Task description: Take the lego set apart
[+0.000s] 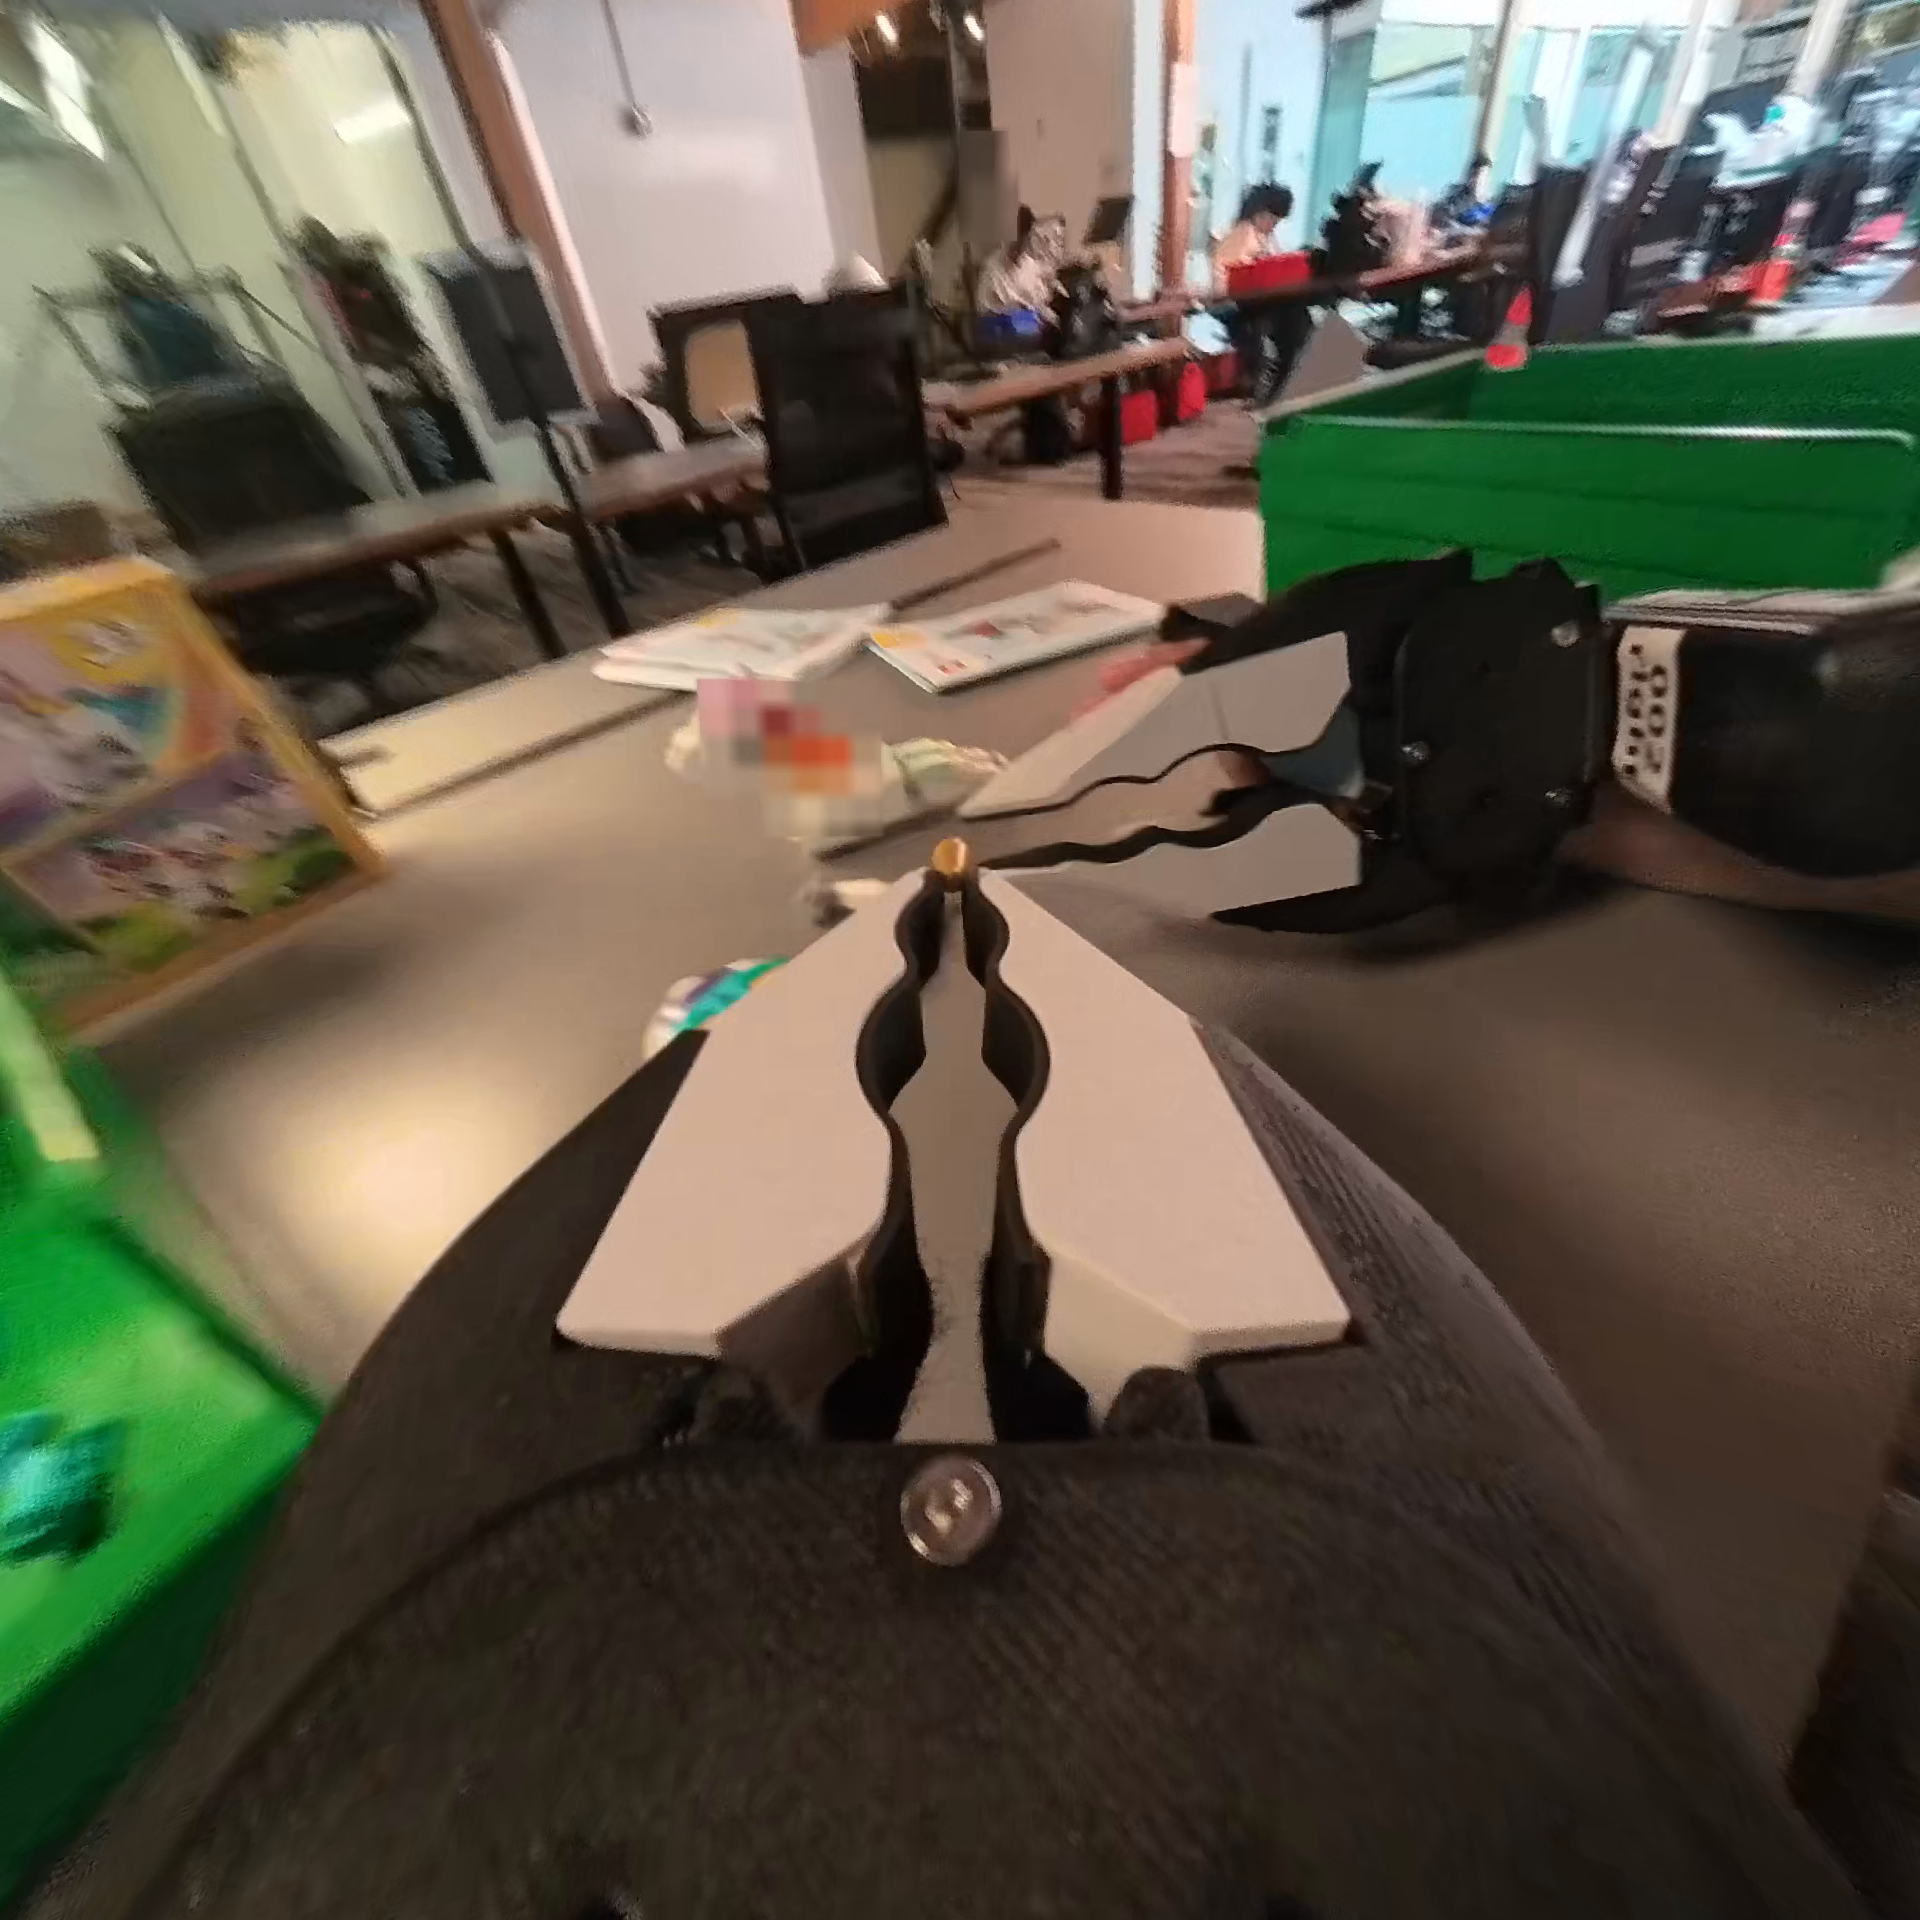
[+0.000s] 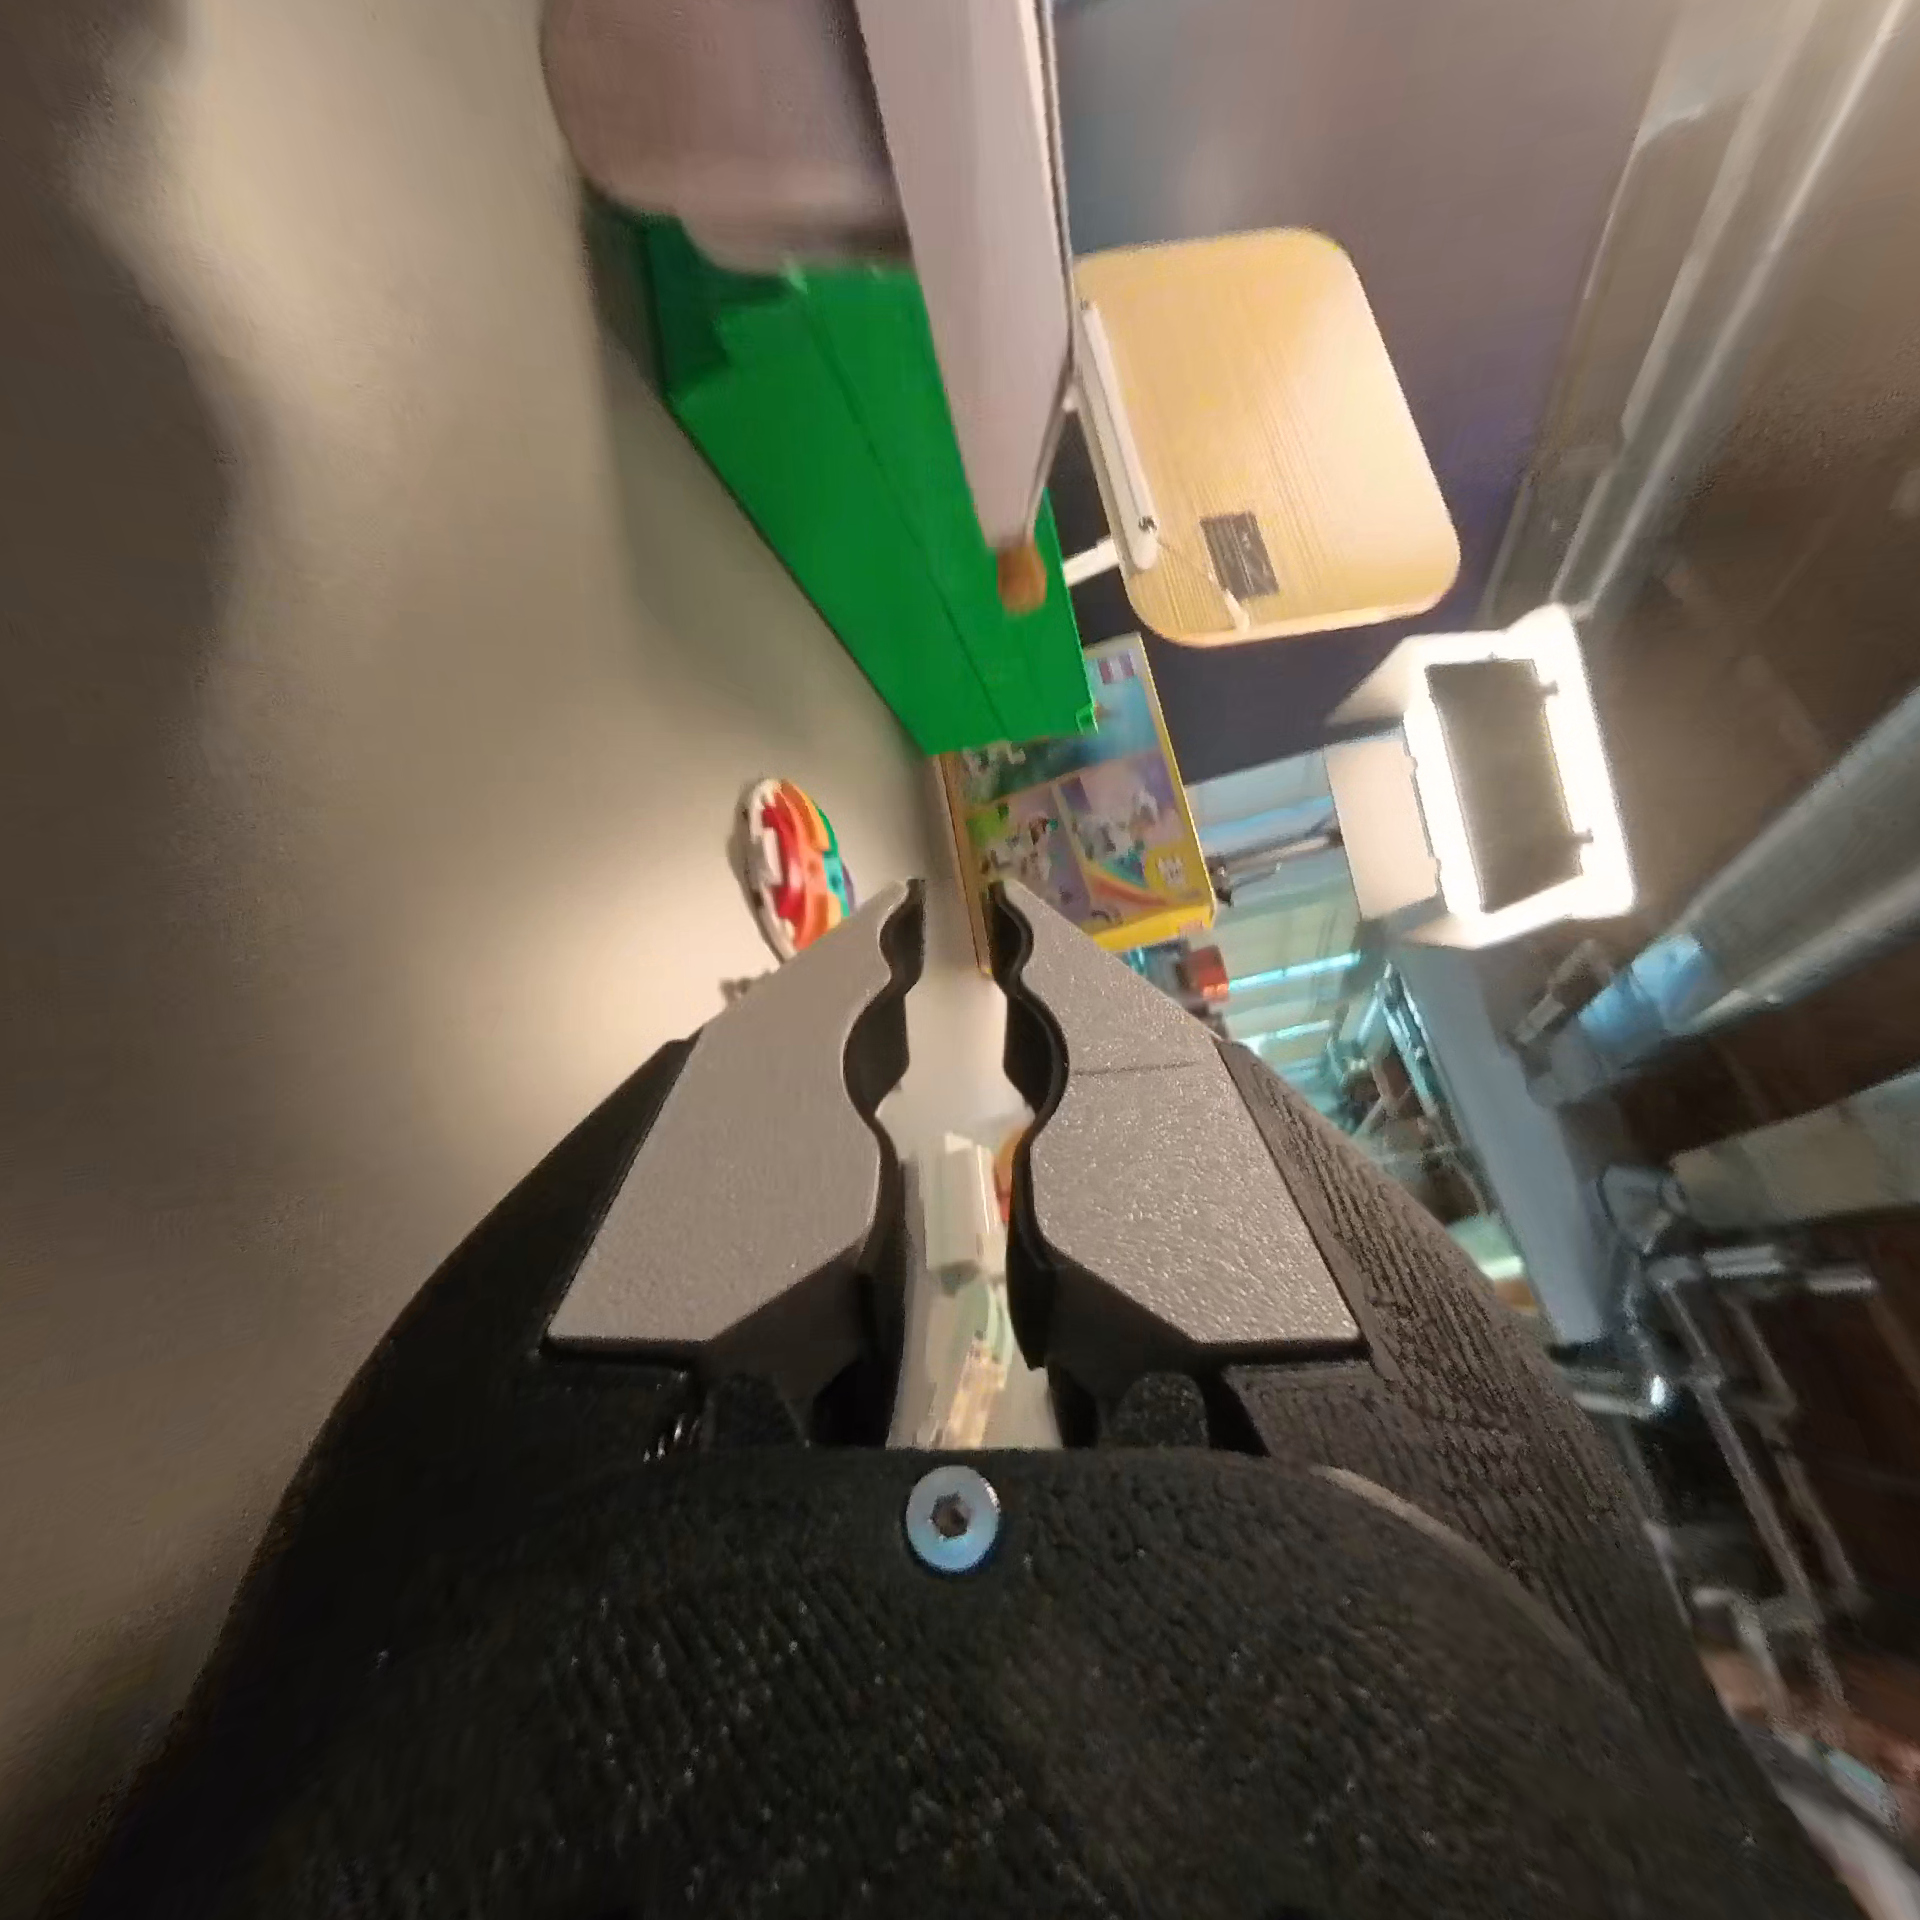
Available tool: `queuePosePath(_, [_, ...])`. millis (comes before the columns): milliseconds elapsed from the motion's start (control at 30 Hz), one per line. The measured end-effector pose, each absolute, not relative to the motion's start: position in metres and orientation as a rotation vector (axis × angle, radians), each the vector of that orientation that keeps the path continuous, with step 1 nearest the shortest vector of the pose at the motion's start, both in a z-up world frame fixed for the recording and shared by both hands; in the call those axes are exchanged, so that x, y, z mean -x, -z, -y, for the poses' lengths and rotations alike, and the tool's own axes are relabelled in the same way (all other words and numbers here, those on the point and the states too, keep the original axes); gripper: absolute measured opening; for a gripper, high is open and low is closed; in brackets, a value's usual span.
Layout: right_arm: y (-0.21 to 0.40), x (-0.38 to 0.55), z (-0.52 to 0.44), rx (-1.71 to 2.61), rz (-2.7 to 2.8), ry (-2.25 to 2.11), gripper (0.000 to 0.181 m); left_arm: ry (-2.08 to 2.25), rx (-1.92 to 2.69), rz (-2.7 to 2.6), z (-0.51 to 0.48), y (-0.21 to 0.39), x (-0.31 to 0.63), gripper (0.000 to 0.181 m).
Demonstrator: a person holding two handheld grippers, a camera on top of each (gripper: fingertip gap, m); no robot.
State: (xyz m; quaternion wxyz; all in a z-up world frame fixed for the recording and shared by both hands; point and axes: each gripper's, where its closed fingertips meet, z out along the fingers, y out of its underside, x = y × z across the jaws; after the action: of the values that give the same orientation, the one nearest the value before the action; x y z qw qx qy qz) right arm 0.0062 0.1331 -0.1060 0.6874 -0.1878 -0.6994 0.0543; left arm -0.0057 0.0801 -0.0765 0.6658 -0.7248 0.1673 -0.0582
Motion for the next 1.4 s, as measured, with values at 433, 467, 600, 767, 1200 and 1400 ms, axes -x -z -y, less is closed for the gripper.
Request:
queuePosePath(433, [0.096,-0.010,-0.167,0.603,1.445,-0.164,0.008,-0.059,2.458,-0.094,-0.076,0.092,0.238,0.003])
queuePosePath(467, [0.095,-0.010,-0.168,0.610,1.438,-0.166,0.007,-0.018,2.568,-0.087,-0.077,0.108,0.245,0.003])
queuePosePath(600, [0.091,-0.014,-0.173,0.638,1.412,-0.182,0.007,0.098,2.869,-0.012,-0.076,0.149,0.263,0.003])
queuePosePath(767, [0.093,-0.012,-0.173,0.645,1.417,-0.188,0.007,0.248,2.937,0.083,-0.089,0.165,0.263,0.003])
queuePosePath(1200, [0.091,-0.014,-0.182,0.698,1.387,-0.206,0.007,-0.101,2.216,-0.023,-0.110,0.048,0.211,0.045])
queuePosePath(1400, [0.089,-0.017,-0.195,0.780,1.341,-0.243,0.007,0.106,2.005,-0.653,-0.108,0.071,0.038,0.035])
